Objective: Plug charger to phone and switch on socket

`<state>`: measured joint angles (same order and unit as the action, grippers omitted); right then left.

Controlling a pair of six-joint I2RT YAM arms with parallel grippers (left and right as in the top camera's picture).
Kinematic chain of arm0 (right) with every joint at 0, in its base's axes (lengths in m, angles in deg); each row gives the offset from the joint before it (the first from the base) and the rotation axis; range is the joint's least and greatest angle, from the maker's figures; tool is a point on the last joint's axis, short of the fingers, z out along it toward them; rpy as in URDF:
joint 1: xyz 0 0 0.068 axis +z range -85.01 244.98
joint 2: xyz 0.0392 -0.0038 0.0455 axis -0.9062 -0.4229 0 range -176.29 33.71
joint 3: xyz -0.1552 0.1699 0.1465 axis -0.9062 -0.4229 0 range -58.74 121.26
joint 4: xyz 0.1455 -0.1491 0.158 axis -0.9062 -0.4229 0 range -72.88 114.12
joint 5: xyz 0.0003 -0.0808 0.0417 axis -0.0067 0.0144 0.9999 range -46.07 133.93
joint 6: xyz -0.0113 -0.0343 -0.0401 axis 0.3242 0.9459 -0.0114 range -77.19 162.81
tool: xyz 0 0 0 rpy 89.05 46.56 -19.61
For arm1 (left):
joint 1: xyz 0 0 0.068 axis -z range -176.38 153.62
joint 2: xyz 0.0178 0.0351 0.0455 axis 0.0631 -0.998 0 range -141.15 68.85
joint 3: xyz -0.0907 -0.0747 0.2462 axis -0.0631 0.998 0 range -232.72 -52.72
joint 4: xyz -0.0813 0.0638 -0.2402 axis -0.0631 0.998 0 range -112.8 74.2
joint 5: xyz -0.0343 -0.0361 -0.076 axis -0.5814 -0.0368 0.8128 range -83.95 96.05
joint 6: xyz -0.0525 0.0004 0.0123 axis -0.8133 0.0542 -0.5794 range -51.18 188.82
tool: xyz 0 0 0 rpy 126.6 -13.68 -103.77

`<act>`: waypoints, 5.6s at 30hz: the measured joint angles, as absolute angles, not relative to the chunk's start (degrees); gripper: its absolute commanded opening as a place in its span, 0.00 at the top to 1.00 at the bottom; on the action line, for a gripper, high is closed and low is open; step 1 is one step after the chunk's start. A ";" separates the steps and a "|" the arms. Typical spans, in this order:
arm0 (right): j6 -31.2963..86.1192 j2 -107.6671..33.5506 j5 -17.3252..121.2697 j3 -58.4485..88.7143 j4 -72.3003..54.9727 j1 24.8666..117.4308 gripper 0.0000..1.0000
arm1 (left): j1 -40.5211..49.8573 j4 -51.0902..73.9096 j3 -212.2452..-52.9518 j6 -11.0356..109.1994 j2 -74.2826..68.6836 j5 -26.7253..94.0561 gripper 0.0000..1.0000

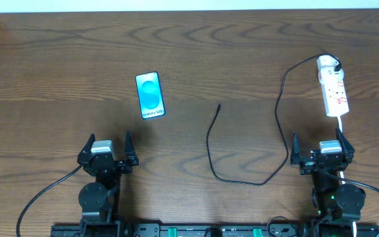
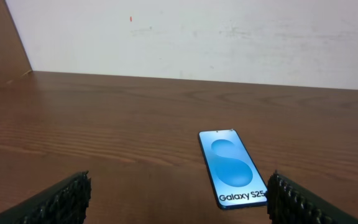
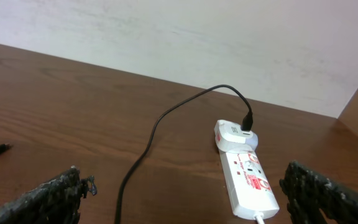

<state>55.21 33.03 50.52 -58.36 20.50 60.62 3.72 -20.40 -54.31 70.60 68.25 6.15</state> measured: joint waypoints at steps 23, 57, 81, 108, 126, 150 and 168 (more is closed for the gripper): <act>55.21 33.03 50.54 -58.36 20.50 60.62 0.01 | 3.72 -20.40 -54.31 70.60 68.25 6.15 0.10; 55.21 33.03 50.52 -58.36 20.50 60.62 0.01 | 3.72 -17.50 -55.75 70.53 68.25 6.98 0.10; 55.24 33.03 50.37 -58.36 20.48 60.62 0.01 | 3.72 8.73 -102.89 70.38 32.77 7.02 0.10; 55.24 33.03 50.28 -58.36 20.48 60.62 0.01 | 3.72 34.17 -142.54 64.31 -26.94 13.69 0.23; 55.24 33.03 50.30 -58.36 20.50 60.62 0.01 | 3.94 37.08 -143.94 61.09 -29.32 16.46 0.02; 55.24 33.03 50.30 -58.36 20.48 60.62 0.01 | 12.96 33.52 -154.13 54.49 -56.23 10.34 0.02; 55.24 33.03 50.28 -58.36 20.48 60.62 0.01 | 13.01 31.09 -154.13 53.79 -57.43 7.98 0.02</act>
